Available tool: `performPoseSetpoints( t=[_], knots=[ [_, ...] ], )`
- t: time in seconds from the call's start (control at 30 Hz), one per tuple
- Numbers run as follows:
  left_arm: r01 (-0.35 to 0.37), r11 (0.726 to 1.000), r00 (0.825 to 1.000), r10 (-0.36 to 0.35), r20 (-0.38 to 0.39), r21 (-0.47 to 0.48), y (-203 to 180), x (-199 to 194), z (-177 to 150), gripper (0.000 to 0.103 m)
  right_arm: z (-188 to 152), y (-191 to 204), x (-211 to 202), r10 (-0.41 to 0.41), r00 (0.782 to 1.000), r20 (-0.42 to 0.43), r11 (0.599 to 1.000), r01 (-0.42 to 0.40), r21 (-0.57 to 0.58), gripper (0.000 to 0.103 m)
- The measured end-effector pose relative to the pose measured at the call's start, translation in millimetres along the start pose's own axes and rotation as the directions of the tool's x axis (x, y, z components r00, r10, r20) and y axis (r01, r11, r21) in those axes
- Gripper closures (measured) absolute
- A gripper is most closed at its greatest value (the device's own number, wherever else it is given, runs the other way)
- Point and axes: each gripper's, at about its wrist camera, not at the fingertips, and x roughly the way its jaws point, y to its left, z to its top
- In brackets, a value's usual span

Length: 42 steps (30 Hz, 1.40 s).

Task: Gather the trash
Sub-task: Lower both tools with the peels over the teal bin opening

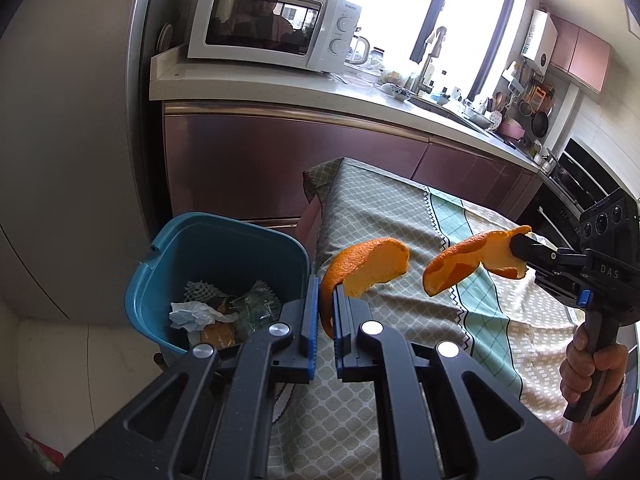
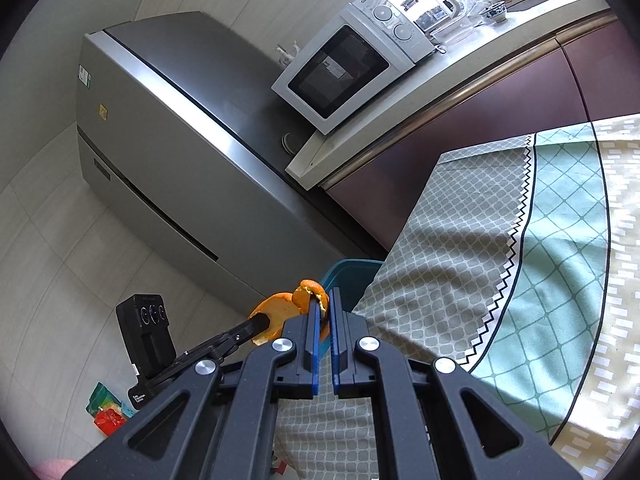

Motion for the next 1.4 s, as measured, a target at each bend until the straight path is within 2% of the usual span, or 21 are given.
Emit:
performPoseSetpoints(
  t=[1.4],
  knots=[
    [-0.06,0.997,0.998,0.06,0.0,-0.05,31.6,1.7,1.5,0.096,3.1,14.7,38.2,0.031,0.998,-0.058,1.0,-0.031,0.0,0.099]
  ],
)
